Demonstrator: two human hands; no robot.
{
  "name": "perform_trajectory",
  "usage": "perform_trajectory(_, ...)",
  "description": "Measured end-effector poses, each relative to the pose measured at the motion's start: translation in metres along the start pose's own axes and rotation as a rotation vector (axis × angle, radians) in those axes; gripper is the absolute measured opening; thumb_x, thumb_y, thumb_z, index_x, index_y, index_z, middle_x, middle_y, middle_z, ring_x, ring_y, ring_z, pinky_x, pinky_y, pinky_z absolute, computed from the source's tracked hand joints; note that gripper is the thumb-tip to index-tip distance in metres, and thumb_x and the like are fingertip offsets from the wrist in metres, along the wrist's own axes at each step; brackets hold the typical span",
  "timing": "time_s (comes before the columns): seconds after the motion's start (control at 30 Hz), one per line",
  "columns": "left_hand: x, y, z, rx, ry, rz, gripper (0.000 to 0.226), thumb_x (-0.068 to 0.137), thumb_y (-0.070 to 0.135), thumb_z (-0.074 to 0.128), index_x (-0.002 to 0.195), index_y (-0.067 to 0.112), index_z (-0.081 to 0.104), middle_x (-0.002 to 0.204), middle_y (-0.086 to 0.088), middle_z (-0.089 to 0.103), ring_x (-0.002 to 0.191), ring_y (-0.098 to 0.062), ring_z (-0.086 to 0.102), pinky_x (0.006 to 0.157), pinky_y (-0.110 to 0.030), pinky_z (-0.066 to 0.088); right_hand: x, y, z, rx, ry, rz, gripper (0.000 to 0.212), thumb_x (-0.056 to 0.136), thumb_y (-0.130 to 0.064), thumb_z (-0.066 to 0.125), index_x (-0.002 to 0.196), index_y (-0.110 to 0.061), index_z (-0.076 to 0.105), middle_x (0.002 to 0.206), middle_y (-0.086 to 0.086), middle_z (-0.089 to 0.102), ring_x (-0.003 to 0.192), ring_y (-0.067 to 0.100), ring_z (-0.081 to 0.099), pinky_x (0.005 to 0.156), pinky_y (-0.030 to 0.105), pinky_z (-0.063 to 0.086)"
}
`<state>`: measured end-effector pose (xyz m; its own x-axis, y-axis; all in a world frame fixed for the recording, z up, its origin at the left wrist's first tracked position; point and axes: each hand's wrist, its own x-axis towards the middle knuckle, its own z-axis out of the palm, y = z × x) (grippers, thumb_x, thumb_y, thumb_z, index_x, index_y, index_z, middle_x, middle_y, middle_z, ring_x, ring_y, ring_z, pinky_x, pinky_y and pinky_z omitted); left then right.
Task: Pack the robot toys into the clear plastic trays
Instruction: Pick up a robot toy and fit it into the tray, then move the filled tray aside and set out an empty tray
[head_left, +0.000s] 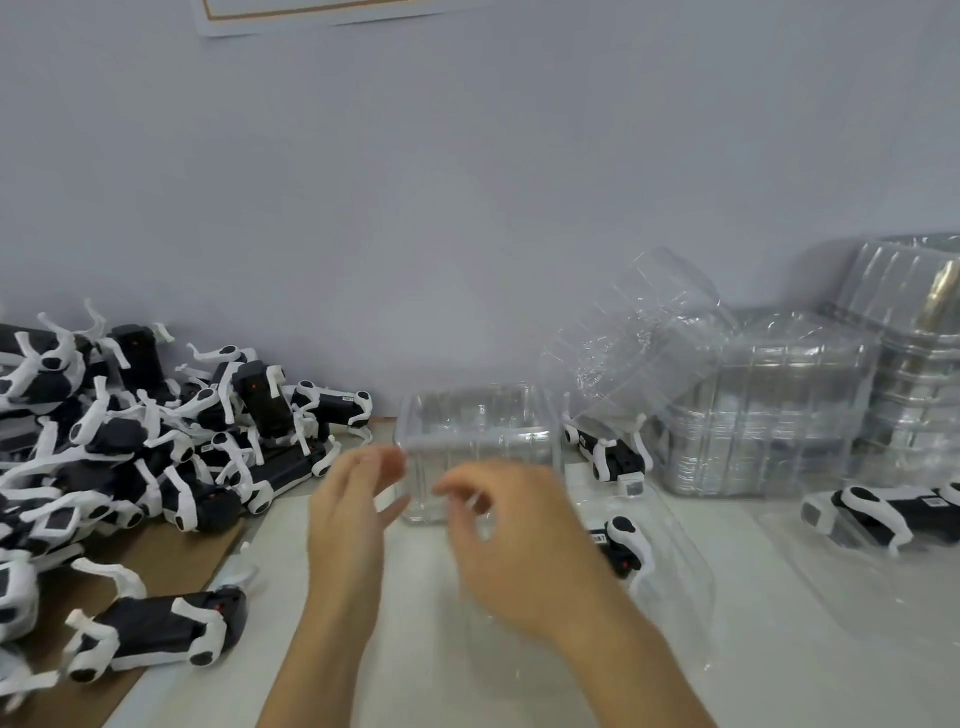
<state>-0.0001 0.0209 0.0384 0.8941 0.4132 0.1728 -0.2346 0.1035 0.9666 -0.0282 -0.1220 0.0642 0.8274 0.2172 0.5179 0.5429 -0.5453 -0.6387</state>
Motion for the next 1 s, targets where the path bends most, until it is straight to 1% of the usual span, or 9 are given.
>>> perform_trajectory(0.1,0.007,-0.001,-0.013,-0.001,0.138,-0.055,0.025,0.096,0.012,0.049,0.085,0.012,0.071,0.092,-0.004,0.074,0.097,-0.024,0.070,0.074,-0.035,0.053,-0.012,-0.009,0.026,-0.146,-0.324,0.058,0.026,0.093,-0.034,0.053,0.118,-0.034,0.062,0.113,-0.011,0.065,0.111,0.013,0.051,0.094,0.025,0.035)
perform_trajectory(0.17,0.009,-0.001,-0.015,-0.004,0.159,-0.067,0.025,0.095,0.011,0.049,0.084,0.013,0.071,0.087,-0.003,0.074,0.090,-0.023,0.070,0.072,-0.035,0.053,-0.015,-0.008,0.028,-0.286,-0.414,0.084,0.027,0.095,-0.031,0.054,0.121,-0.030,0.063,0.116,-0.004,0.063,0.114,0.021,0.047,0.088,0.028,0.024)
perform_trajectory(0.37,0.000,0.007,0.001,0.091,0.023,-0.013,0.027,0.095,0.002,0.047,0.083,0.012,0.069,0.079,-0.002,0.073,0.075,-0.017,0.066,0.067,-0.030,0.048,-0.009,0.018,-0.016,-0.430,-0.255,0.325,0.024,0.090,-0.023,0.047,0.097,-0.024,0.070,0.098,-0.003,0.069,0.096,0.023,0.063,0.082,0.028,0.042)
perform_trajectory(0.53,-0.015,0.015,0.031,0.255,-0.136,0.159,0.027,0.092,0.000,0.053,0.081,0.018,0.069,0.081,0.005,0.072,0.078,-0.010,0.064,0.073,-0.030,0.049,-0.011,0.044,-0.050,-0.383,-0.153,0.550,0.023,0.090,-0.022,0.047,0.080,-0.025,0.068,0.077,-0.009,0.066,0.082,0.015,0.062,0.082,0.032,0.051)
perform_trajectory(0.6,-0.020,0.017,0.049,0.324,-0.192,0.228,0.025,0.090,0.000,0.058,0.083,0.021,0.069,0.085,0.009,0.071,0.081,-0.004,0.064,0.073,-0.020,0.049,-0.011,0.050,-0.058,-0.431,-0.114,0.613,0.023,0.090,-0.023,0.046,0.081,-0.025,0.067,0.077,-0.011,0.064,0.082,0.015,0.060,0.084,0.032,0.049)
perform_trajectory(0.67,-0.022,0.019,0.069,0.397,-0.245,0.293,0.019,0.091,0.004,0.061,0.092,0.021,0.069,0.093,0.012,0.069,0.085,0.001,0.061,0.072,-0.008,0.044,-0.011,0.058,-0.067,-0.478,-0.034,0.687,0.024,0.090,-0.022,0.046,0.077,-0.022,0.066,0.073,-0.010,0.062,0.078,0.018,0.057,0.083,0.032,0.046)
perform_trajectory(0.83,-0.015,0.022,0.123,0.548,-0.419,0.369,0.025,0.093,0.014,0.061,0.116,0.024,0.062,0.105,0.013,0.061,0.091,0.006,0.052,0.074,0.001,0.035,-0.022,0.079,-0.098,-0.467,0.350,0.891,0.027,0.087,-0.008,0.049,0.072,-0.021,0.067,0.062,-0.005,0.057,0.067,0.021,0.046,0.107,0.043,0.032)
perform_trajectory(0.93,-0.010,0.020,0.145,0.582,-0.463,0.377,0.026,0.092,0.016,0.062,0.117,0.025,0.062,0.106,0.009,0.060,0.086,0.005,0.052,0.069,0.001,0.035,-0.029,0.081,-0.100,-0.379,0.658,0.781,0.030,0.081,-0.006,0.042,0.065,-0.016,0.066,0.050,-0.005,0.051,0.054,0.011,0.042,0.109,0.051,0.032)
perform_trajectory(1.0,-0.006,0.015,0.152,0.625,-0.463,0.381,0.026,0.092,0.020,0.066,0.118,0.024,0.063,0.107,0.009,0.060,0.089,0.000,0.051,0.067,-0.002,0.035,-0.026,0.074,-0.093,-0.283,0.737,0.648,0.029,0.074,-0.010,0.039,0.062,-0.020,0.063,0.048,-0.010,0.050,0.052,0.008,0.045,0.101,0.056,0.041)
